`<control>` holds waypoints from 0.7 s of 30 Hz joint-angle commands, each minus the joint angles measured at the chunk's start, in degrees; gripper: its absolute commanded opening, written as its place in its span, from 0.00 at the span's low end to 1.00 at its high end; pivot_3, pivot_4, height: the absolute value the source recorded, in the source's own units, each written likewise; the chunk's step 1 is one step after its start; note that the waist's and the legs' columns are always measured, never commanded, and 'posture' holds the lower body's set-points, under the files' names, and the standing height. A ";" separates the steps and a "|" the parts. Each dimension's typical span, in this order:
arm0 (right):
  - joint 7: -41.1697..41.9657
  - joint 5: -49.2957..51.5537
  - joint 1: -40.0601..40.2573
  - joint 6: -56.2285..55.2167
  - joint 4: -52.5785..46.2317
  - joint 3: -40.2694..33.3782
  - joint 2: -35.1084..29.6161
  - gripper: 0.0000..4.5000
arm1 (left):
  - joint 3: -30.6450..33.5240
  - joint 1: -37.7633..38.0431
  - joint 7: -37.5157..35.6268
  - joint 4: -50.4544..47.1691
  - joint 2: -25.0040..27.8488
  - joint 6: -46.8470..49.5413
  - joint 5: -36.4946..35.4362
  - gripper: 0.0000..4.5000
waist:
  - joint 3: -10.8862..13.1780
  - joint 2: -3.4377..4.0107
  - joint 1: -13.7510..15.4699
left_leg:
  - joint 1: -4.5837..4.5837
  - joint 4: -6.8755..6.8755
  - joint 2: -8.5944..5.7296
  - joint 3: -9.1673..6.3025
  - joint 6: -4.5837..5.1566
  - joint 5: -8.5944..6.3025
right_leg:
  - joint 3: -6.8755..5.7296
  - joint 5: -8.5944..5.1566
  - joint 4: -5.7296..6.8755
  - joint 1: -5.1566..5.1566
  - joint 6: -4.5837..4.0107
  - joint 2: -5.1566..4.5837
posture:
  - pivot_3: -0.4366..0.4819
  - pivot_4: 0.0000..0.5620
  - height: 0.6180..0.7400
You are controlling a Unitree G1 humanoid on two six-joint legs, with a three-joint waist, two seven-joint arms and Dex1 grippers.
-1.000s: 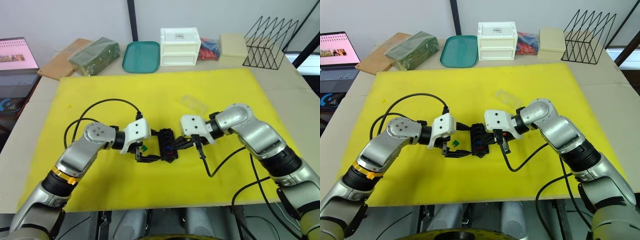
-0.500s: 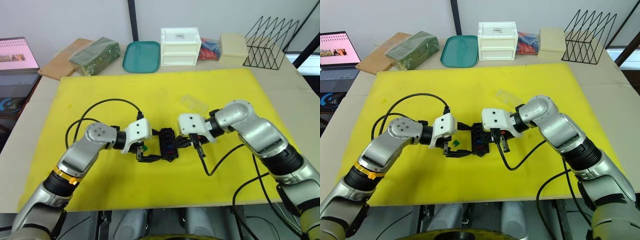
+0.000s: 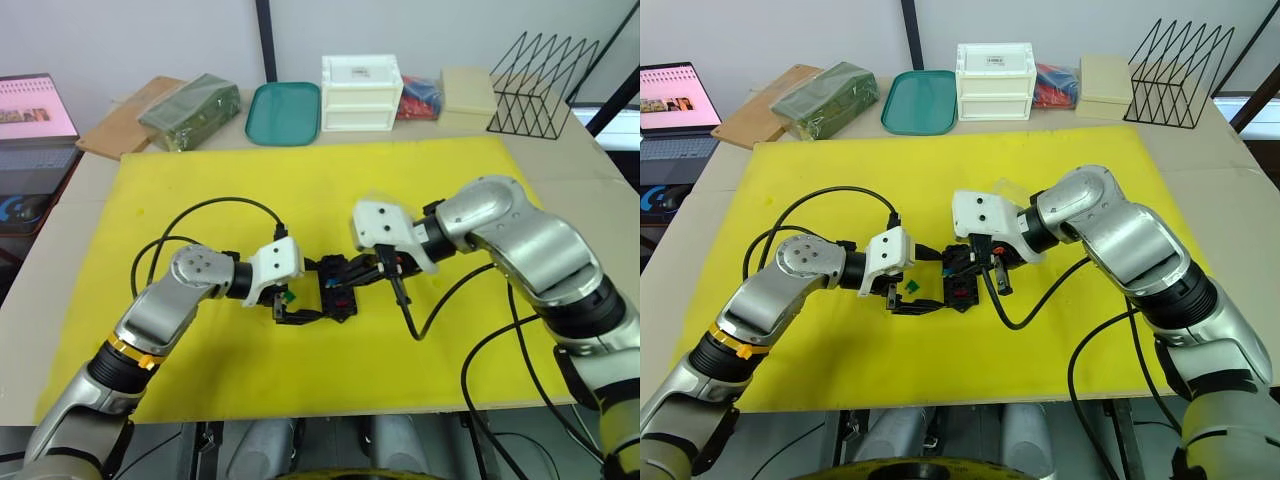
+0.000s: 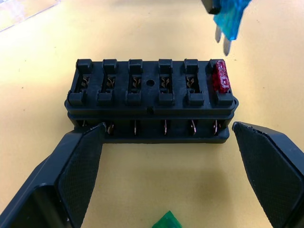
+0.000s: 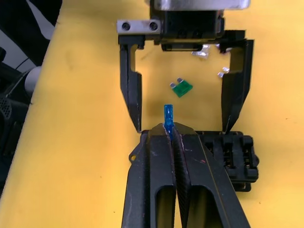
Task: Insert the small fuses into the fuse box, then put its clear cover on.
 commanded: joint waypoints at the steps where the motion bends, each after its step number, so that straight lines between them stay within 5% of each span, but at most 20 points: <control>1: -0.10 -1.07 -3.04 -1.41 -2.64 0.64 -1.20 0.00 | 1.04 -0.33 0.00 -0.93 -0.12 -0.93 -0.29 1.00 | 0.00 0.00 0.00 | 0.00 0.00 0.00 0.00 0.00 0.00 | 0.00 0.00 0.00 0.00 0.00 0.00 | 0.48 0.27 1.00; 21: 1.15 -9.95 -4.39 -5.67 -0.45 10.55 -3.17 0.00 | 0.89 0.19 0.51 -1.53 -0.26 -0.81 -0.24 1.00 | 0.00 0.00 -0.02 | -0.01 0.00 0.00 0.01 0.00 0.00 | 0.00 0.00 0.00 -0.02 0.00 0.00 | 0.48 0.27 1.00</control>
